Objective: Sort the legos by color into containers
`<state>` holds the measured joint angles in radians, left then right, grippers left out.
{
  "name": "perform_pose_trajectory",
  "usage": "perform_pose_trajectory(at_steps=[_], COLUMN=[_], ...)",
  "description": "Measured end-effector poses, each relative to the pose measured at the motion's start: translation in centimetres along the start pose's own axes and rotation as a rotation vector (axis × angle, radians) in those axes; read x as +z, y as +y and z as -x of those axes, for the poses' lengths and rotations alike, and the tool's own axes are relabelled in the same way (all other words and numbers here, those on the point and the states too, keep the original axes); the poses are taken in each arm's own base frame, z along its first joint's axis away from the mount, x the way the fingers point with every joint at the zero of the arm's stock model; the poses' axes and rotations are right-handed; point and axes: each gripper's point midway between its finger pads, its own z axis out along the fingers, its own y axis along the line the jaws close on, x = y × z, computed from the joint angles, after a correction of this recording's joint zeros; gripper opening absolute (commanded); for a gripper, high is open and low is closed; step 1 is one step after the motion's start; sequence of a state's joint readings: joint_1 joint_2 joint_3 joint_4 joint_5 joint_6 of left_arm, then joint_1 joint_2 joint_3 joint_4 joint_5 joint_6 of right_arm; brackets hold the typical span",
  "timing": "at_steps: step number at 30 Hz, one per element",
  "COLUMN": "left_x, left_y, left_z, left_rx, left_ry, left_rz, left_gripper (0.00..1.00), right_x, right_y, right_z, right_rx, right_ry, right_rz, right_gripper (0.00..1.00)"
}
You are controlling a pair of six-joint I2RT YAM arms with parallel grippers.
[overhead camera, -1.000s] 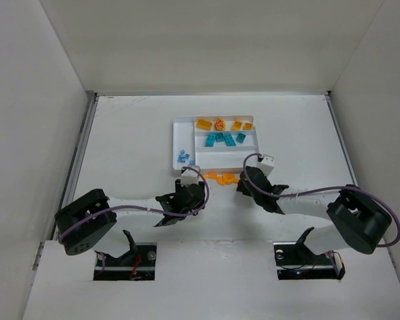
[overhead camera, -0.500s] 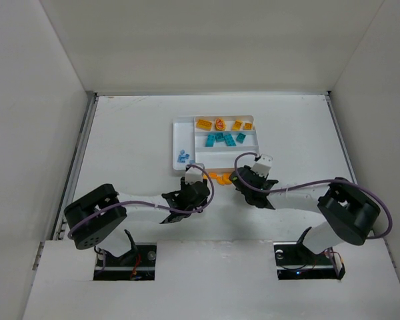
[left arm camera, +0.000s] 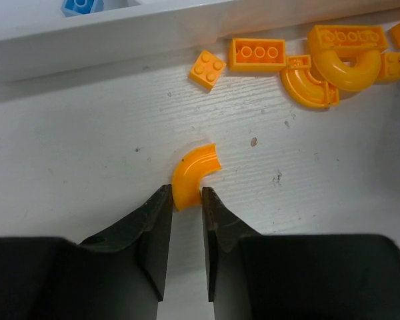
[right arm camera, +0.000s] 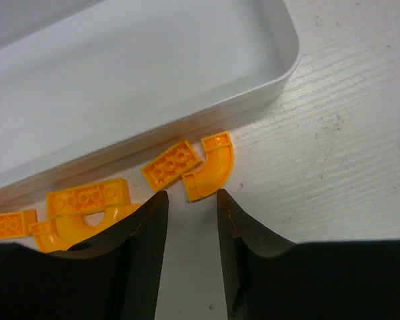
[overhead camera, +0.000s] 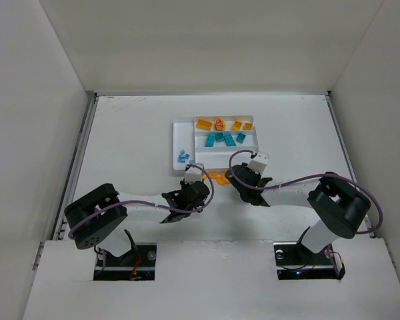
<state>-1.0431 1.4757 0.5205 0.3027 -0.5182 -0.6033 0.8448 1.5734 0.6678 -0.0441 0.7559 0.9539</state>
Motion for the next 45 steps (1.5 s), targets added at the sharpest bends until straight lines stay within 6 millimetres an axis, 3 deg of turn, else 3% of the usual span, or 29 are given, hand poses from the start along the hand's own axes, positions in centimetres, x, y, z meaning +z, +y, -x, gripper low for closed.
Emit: perform_pose_trajectory(at_steps=[4, 7, 9, 11, 12, 19, 28, 34, 41, 45], left_x=[-0.1, -0.3, -0.5, -0.6, -0.7, -1.1, -1.6, -1.9, -2.0, -2.0], left_y=[0.2, 0.5, 0.8, 1.1, 1.2, 1.8, 2.4, 2.5, 2.6, 2.8], left_z=[0.0, 0.1, 0.3, 0.6, 0.8, 1.8, 1.7, 1.8, 2.2, 2.3], left_rx=[-0.002, -0.005, -0.011, -0.021, -0.028, -0.056, -0.064, -0.071, -0.082, -0.086], left_ry=[0.001, 0.001, -0.004, -0.010, -0.016, -0.041, -0.047, -0.054, -0.064, -0.065], left_rz=[0.001, 0.004, 0.006, 0.010, 0.011, 0.011, 0.007, 0.000, -0.003, 0.001], left_gripper=[0.14, 0.13, 0.13, 0.12, 0.12, 0.12, 0.12, 0.12, 0.13, 0.13], right_x=[0.0, -0.4, -1.2, -2.0, -2.3, -2.5, -1.5, -0.9, -3.6, -5.3], right_y=[0.0, 0.3, 0.6, 0.7, 0.8, 1.4, 6.2, 7.7, 8.7, 8.8], right_z=[0.0, -0.4, -0.9, -1.0, -0.8, 1.1, 0.2, -0.6, -3.0, -3.0], right_rx=[0.002, -0.005, -0.020, -0.027, -0.021, -0.019, -0.115, -0.135, -0.142, -0.139], right_ry=[-0.004, -0.001, 0.010, 0.016, 0.013, -0.010, 0.018, 0.023, 0.072, 0.079], right_rz=[-0.005, 0.012, 0.036, 0.055, 0.064, 0.106, 0.255, 0.297, 0.380, 0.412], right_gripper=[0.27, 0.27, 0.31, 0.46, 0.48, 0.55, 0.56, 0.46, 0.51, 0.55])
